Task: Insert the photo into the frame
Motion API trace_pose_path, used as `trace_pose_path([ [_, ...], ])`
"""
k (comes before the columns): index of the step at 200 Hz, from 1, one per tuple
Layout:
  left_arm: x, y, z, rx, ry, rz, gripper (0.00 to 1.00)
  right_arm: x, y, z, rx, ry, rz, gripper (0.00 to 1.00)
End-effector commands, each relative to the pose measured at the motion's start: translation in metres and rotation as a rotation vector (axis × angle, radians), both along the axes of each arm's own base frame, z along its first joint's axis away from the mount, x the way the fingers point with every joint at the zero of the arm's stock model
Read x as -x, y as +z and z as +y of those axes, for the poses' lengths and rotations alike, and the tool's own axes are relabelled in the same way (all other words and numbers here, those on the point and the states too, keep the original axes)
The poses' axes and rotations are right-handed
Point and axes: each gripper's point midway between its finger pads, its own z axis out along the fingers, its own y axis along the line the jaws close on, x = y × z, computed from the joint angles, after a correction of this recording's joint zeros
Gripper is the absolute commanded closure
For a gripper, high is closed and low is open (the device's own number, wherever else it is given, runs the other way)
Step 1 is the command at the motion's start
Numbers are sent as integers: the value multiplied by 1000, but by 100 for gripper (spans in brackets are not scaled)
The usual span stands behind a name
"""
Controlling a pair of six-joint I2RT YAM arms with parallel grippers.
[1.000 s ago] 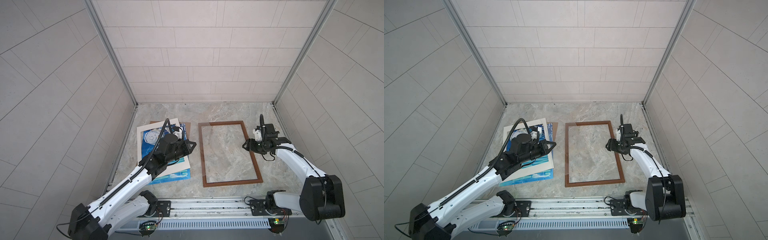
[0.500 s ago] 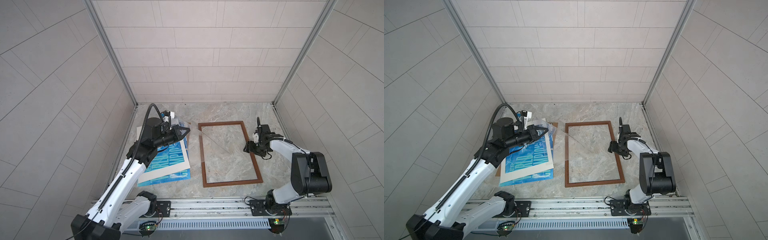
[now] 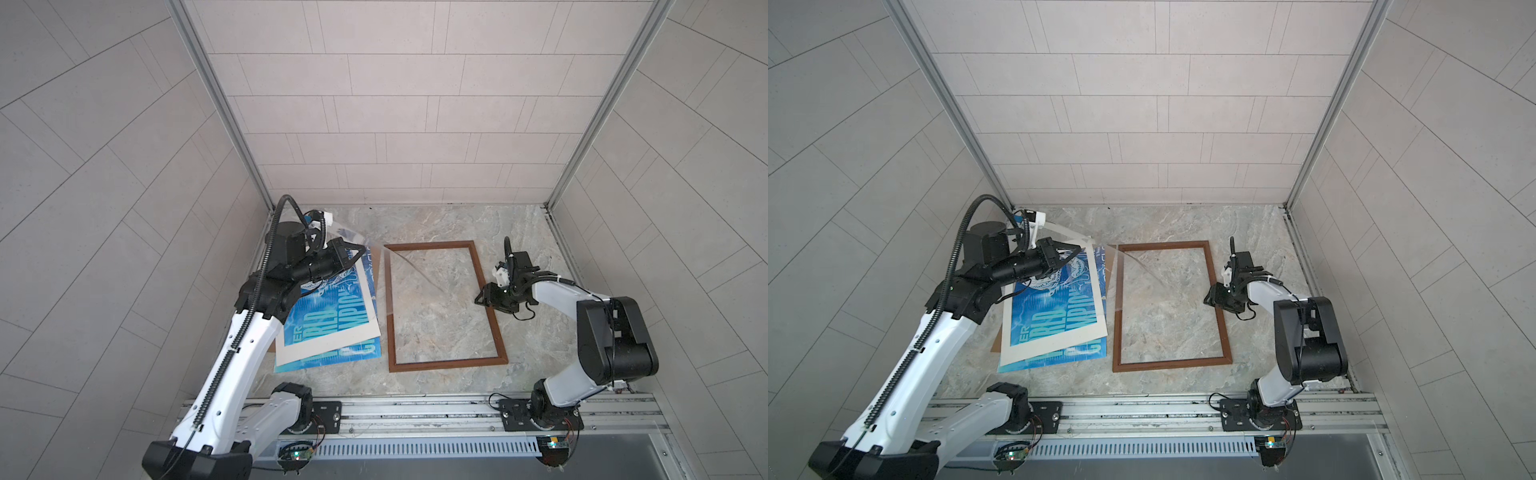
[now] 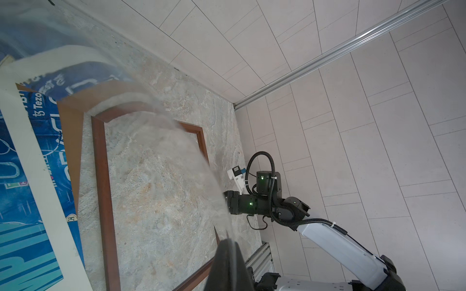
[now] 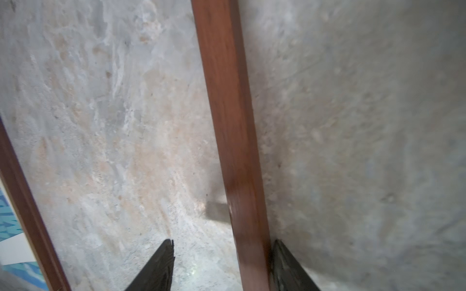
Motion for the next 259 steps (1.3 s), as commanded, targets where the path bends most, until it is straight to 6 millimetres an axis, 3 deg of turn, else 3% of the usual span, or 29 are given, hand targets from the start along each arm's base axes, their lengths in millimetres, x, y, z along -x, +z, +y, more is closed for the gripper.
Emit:
trace_pose_path([
  [1,-3,5,-4,-1,-36,-8,100,25,-3,12,-84,-36,70,43],
  [37,-11,12,-18,39,-98,-19,100,28,17,-4,-7,-39,25,35],
  [67,-35,36,-40,57,-122,-73,100,22,39,-24,-1,-117,-50,32],
  [117,-87,105,-122,93,-247,-219,100,35,30,-56,-102,-259,-37,32],
  [137,-90,141,-150,135,-311,-287,100,37,33,-74,-135,-348,-61,32],
  [154,-88,146,-158,121,-317,-314,100,37,41,-93,-149,-424,-97,32],
  [163,-88,135,-157,109,-306,-294,100,46,35,-98,-161,-462,-86,32],
  [176,-90,105,-156,102,-281,-225,100,49,37,-111,-165,-513,-100,32],
  [197,-95,18,-155,146,-198,-26,100,54,35,-125,-182,-581,-99,33],
  [222,-75,-94,-164,106,-194,176,100,53,26,-130,-232,-642,-92,33],
  [259,-45,-205,-146,-68,-218,344,100,52,12,-124,-282,-635,-74,34],
])
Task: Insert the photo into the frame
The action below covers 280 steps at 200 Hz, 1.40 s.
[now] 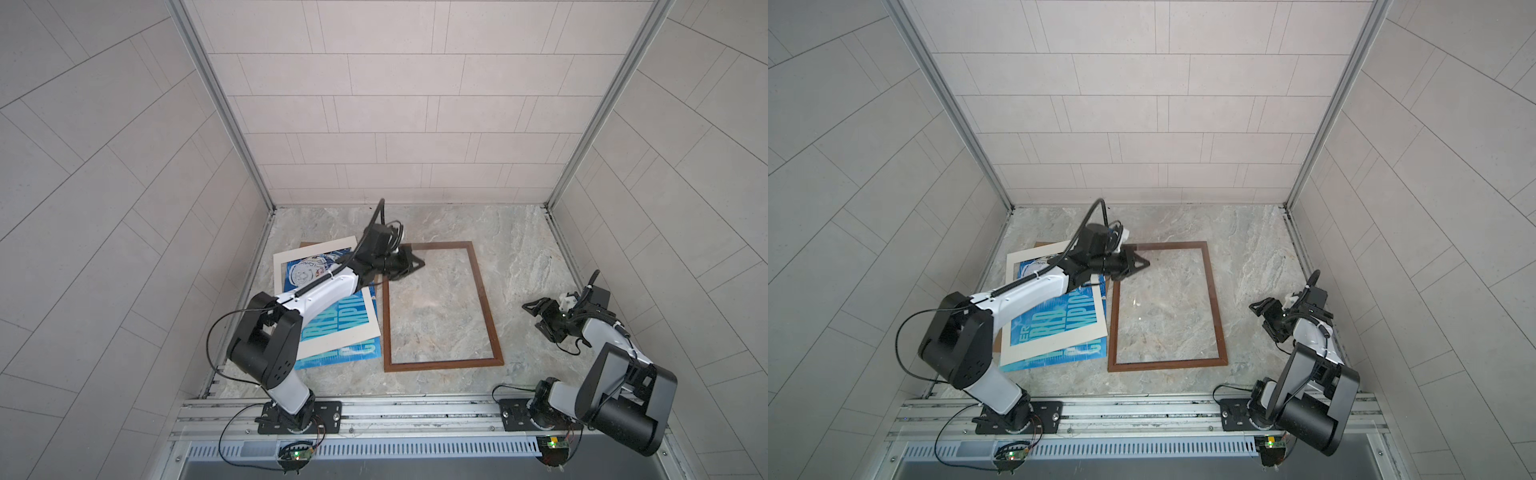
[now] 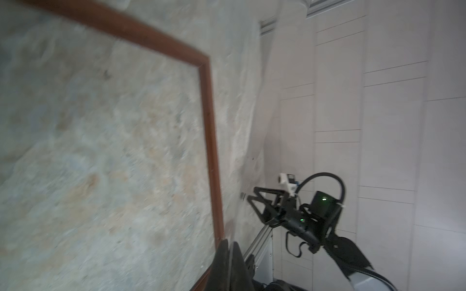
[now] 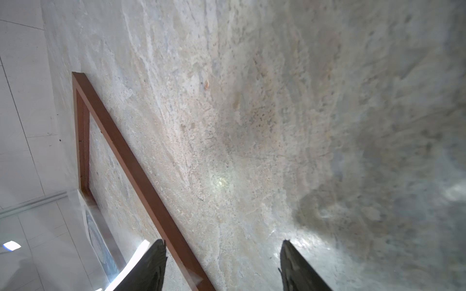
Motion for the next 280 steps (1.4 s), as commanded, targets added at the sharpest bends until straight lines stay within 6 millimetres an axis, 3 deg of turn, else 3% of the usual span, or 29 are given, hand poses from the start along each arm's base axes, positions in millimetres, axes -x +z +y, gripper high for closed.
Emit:
trace_pose_path([
  [1,5,-16,0,-21,-41,-23,100,-5,-3,5,-44,11,-28,34],
  [21,22,-51,5,-69,-41,30,100,-6,-3,7,-44,45,-31,34],
  [42,26,-62,12,-83,-7,38,100,-4,-3,12,-49,76,-23,34],
  [63,26,-59,16,-85,12,20,100,-4,-4,22,-55,114,-19,34],
  [109,30,-59,17,-109,-18,18,100,-5,-4,65,-59,268,-15,36],
  [159,36,-64,25,-136,-36,10,100,-4,2,89,-23,372,-23,45],
  [214,37,-63,37,-142,-46,6,100,-5,-4,99,-32,427,-6,53],
  [280,45,-72,39,-153,-81,23,100,-9,-7,99,-30,428,-3,54],
])
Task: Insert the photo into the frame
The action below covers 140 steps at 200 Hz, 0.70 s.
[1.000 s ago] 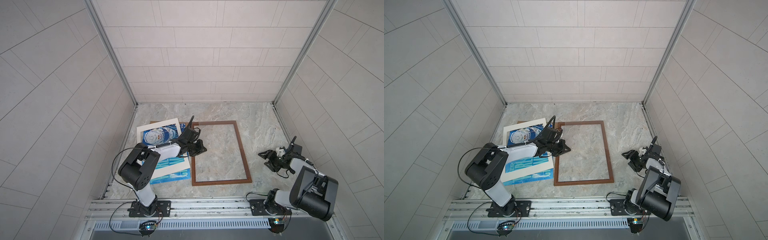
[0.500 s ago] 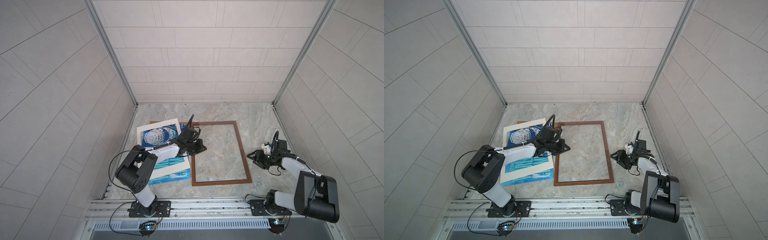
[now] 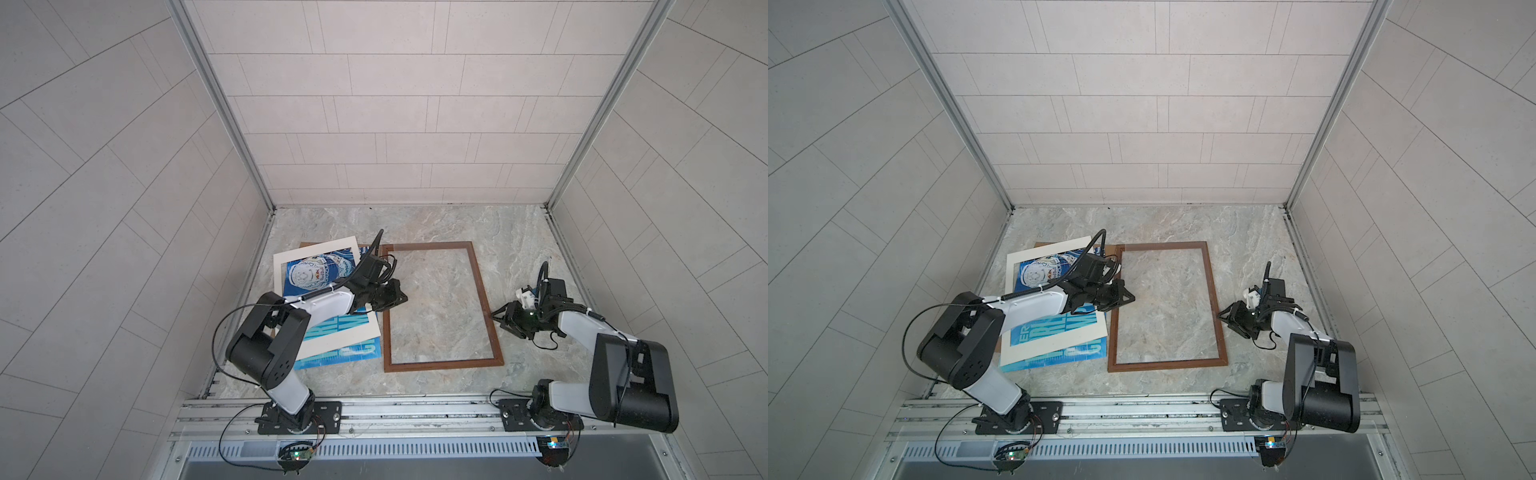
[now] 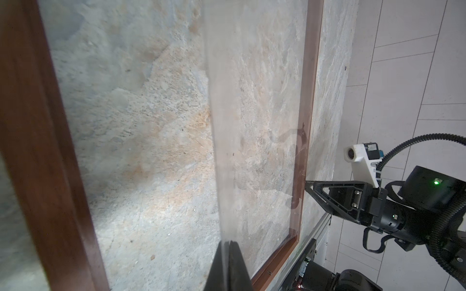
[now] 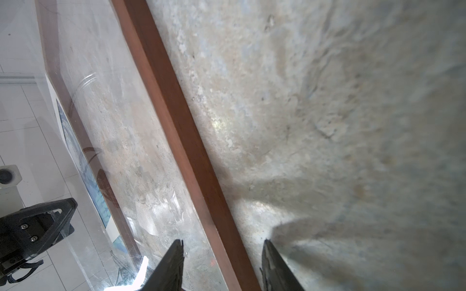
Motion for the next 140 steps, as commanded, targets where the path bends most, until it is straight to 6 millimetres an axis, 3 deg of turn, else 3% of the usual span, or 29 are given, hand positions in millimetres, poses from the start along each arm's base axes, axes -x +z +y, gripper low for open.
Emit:
trace_pose_path([
  [1,6,0,1,5,-30,-7,100,-7,3,-1,16,11,-21,54],
  [140,15,-12,12,-13,-9,2,100,-10,-4,1,12,20,-14,54],
])
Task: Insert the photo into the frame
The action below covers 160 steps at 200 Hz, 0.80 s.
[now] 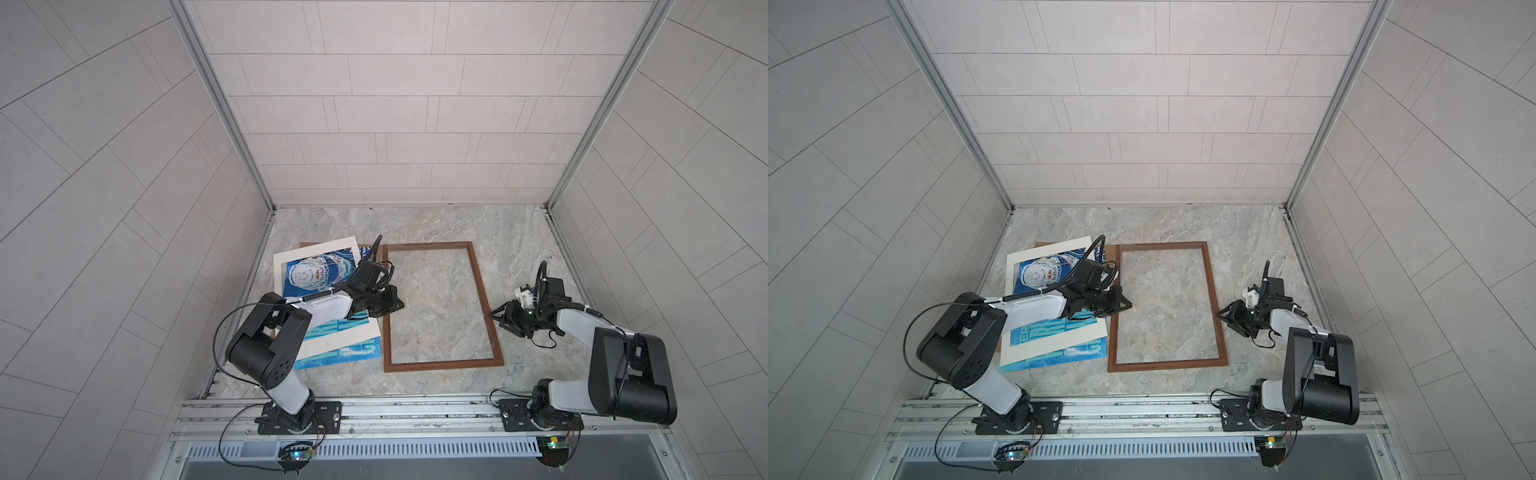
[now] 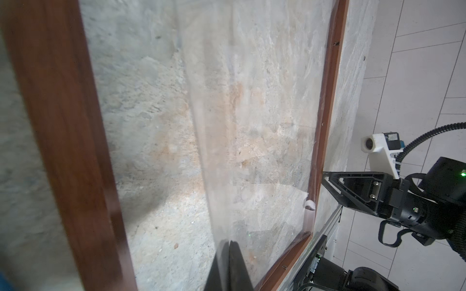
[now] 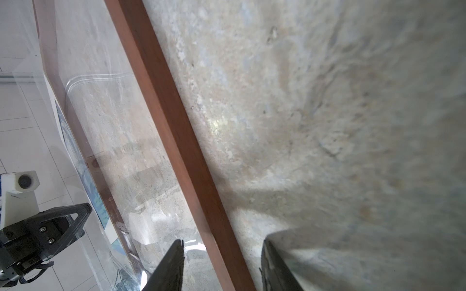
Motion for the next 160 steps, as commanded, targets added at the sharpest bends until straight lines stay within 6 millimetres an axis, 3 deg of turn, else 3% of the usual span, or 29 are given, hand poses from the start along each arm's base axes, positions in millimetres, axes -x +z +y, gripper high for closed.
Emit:
trace_pose_path([
  [1,2,7,0,13,-9,-24,100,-4,1,0,14,12,-13,54],
  [81,-2,10,-2,-28,-91,-77,100,-6,1,2,12,11,-17,55],
  [160,0,12,-14,43,-146,-57,100,-8,1,4,9,18,-20,55],
])
